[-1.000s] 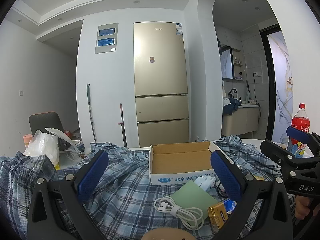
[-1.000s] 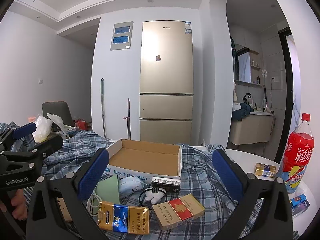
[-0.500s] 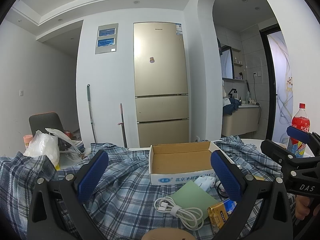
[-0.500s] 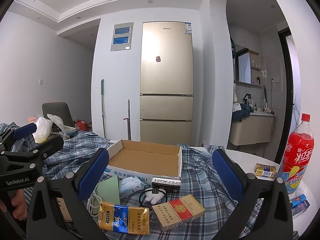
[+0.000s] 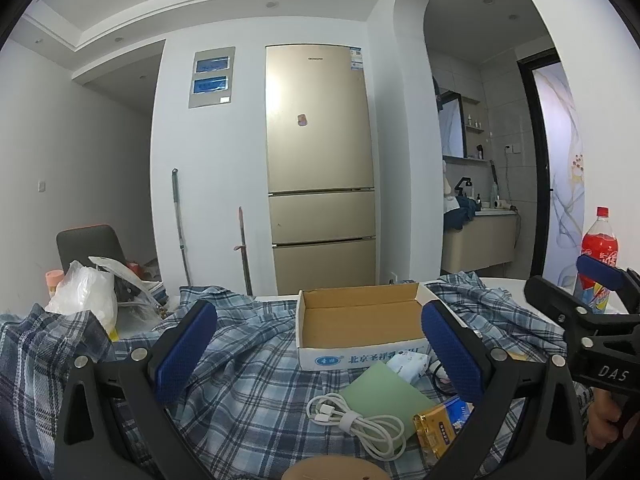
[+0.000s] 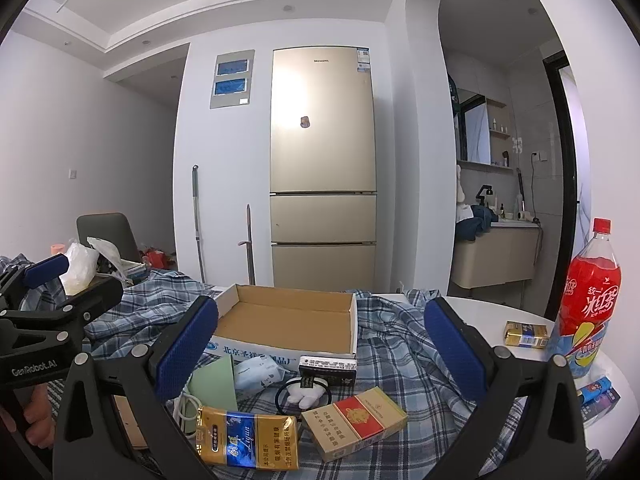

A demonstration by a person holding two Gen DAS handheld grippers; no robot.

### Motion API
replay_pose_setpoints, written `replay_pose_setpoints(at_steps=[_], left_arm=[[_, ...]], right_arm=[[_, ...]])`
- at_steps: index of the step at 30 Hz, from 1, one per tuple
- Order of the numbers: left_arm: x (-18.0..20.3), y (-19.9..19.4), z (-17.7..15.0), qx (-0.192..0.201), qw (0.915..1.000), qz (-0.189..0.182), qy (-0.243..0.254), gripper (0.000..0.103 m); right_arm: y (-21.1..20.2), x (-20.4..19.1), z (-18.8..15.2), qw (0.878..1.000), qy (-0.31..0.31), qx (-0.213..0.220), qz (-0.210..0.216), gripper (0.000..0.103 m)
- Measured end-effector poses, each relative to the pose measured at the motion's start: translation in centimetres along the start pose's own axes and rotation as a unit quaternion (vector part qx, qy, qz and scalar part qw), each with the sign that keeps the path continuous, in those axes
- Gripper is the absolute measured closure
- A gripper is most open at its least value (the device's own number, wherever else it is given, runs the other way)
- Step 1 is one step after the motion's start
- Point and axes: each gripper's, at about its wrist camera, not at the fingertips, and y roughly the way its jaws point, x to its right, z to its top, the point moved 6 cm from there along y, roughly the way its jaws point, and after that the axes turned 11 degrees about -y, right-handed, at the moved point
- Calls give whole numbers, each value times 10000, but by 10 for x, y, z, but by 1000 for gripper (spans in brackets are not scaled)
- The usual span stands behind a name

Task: Organize soft objects

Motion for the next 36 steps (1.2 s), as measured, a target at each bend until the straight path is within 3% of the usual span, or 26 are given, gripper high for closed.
replay_pose_setpoints(at_steps=[5, 10, 13, 22, 28, 36], left_arm=[[4, -3, 0, 33, 9999, -33, 138, 0], [7, 1, -2, -42, 9998, -75, 151, 0], [11, 2, -4, -72, 9996, -120, 236, 0], [6, 7, -7, -137, 9998, -38, 121, 0], [3, 13, -11, -271, 9993, 205, 144, 0], [3, 9, -8, -257, 9996, -119, 5, 0]], right_arm=[[6, 0, -3, 9996, 59, -113, 252, 0], [5, 3, -1, 10000, -1, -54, 66, 0], [9, 1, 1, 9996, -20, -30, 284, 0], [17, 11, -3, 9991, 71, -417, -67, 0], [18, 11, -4, 9988, 44, -493, -18, 0], [19, 12, -2, 9985, 96, -543, 67, 0]])
